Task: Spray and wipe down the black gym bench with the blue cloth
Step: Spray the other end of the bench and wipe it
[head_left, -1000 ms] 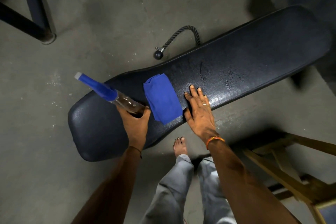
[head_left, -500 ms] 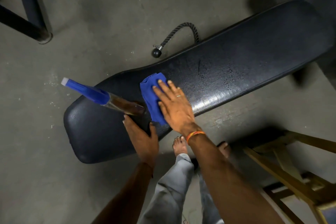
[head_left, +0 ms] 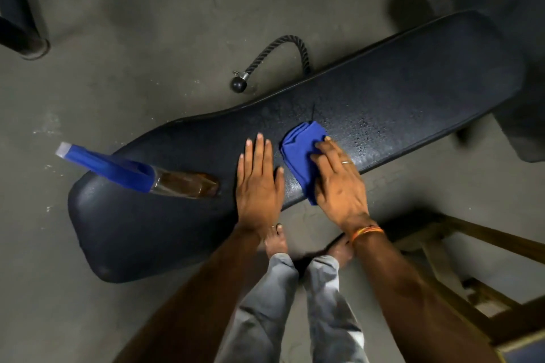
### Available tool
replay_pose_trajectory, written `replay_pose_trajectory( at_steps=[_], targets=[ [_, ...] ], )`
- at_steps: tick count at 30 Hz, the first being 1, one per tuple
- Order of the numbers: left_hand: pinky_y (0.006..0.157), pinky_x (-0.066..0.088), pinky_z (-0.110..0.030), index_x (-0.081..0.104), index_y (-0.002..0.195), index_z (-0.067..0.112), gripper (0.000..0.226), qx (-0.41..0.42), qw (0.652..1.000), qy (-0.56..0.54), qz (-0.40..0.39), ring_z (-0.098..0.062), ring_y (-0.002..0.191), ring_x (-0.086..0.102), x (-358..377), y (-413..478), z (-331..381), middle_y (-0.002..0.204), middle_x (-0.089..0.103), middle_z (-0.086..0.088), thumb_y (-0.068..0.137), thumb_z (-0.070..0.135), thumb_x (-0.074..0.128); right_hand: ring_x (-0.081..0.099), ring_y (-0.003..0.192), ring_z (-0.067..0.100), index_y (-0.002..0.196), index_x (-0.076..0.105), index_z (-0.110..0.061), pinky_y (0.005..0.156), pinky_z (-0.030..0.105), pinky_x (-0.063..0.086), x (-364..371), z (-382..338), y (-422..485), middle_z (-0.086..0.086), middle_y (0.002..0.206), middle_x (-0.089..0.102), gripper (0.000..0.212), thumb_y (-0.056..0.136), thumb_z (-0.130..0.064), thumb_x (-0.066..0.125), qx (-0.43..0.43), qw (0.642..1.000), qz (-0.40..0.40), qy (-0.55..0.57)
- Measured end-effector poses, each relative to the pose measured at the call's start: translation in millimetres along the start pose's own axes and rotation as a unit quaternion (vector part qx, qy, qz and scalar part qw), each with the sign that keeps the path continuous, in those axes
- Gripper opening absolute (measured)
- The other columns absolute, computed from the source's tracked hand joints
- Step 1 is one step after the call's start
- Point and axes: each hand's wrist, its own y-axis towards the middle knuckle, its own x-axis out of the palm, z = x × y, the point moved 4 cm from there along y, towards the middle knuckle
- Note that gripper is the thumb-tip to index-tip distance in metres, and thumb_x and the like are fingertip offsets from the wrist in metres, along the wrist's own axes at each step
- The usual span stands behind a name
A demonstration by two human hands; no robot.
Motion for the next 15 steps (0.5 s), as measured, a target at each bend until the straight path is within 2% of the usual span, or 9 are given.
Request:
replay_pose_trajectory(
  at_steps=[2, 4, 6, 12, 15],
  targets=[
    [0.128, 0.020, -0.047, 0.026, 0.161, 0.008, 0.064, 0.003, 0.999, 0.027, 0.018, -0.027, 0.159, 0.014, -1, 37, 1, 0.171, 0.018, -0.009, 0.103, 0.034, 0.030, 0.031, 0.152, 0.031, 0.146, 0.049, -0.007, 0.122, 0.048, 0.035, 7, -5, 11, 0.013, 0.159, 0.040, 0.063, 0.086, -0.024, 0.046, -0.018, 1.000, 0.003, -0.009],
    [0.128, 0.019, -0.047, 0.024, 0.161, 0.007, 0.065, 0.005, 0.998, 0.061, 0.031, -0.028, 0.159, 0.014, 2, 50, 1, 0.171, 0.017, -0.010, 0.102, 0.032, 0.031, 0.019, 0.158, 0.029, 0.159, 0.032, -0.013, 0.128, 0.046, 0.022, 17, -8, 24, 0.010, 0.168, 0.025, 0.068, 0.093, -0.027, 0.043, -0.045, 0.998, -0.009, -0.037],
    [0.129, 0.016, -0.046, 0.021, 0.162, 0.008, 0.065, 0.007, 0.997, 0.069, 0.039, -0.027, 0.159, 0.012, 6, 50, 0, 0.171, 0.015, -0.009, 0.103, 0.032, 0.033, 0.009, 0.160, 0.025, 0.163, 0.021, -0.018, 0.130, 0.043, 0.014, 23, -9, 41, 0.005, 0.172, 0.014, 0.067, 0.100, -0.032, 0.037, -0.043, 0.996, -0.015, -0.080],
    [0.129, 0.016, -0.046, 0.021, 0.162, 0.009, 0.064, -0.001, 0.996, 0.078, 0.048, -0.025, 0.160, 0.011, 6, 49, 1, 0.171, 0.015, -0.008, 0.104, 0.032, 0.033, 0.010, 0.160, 0.024, 0.164, 0.019, -0.020, 0.129, 0.043, 0.014, 10, -7, 136, 0.002, 0.172, 0.014, 0.060, 0.107, -0.038, 0.027, 0.011, 0.995, 0.022, -0.095],
    [0.129, 0.015, -0.046, 0.020, 0.162, 0.009, 0.064, -0.001, 0.996, 0.076, 0.044, -0.025, 0.160, 0.011, 5, 49, 2, 0.172, 0.014, -0.008, 0.105, 0.033, 0.032, 0.008, 0.160, 0.023, 0.164, 0.019, -0.018, 0.129, 0.043, 0.014, 5, -5, 145, 0.003, 0.173, 0.013, 0.060, 0.108, -0.038, 0.025, 0.025, 0.995, 0.023, -0.091]
  ],
)
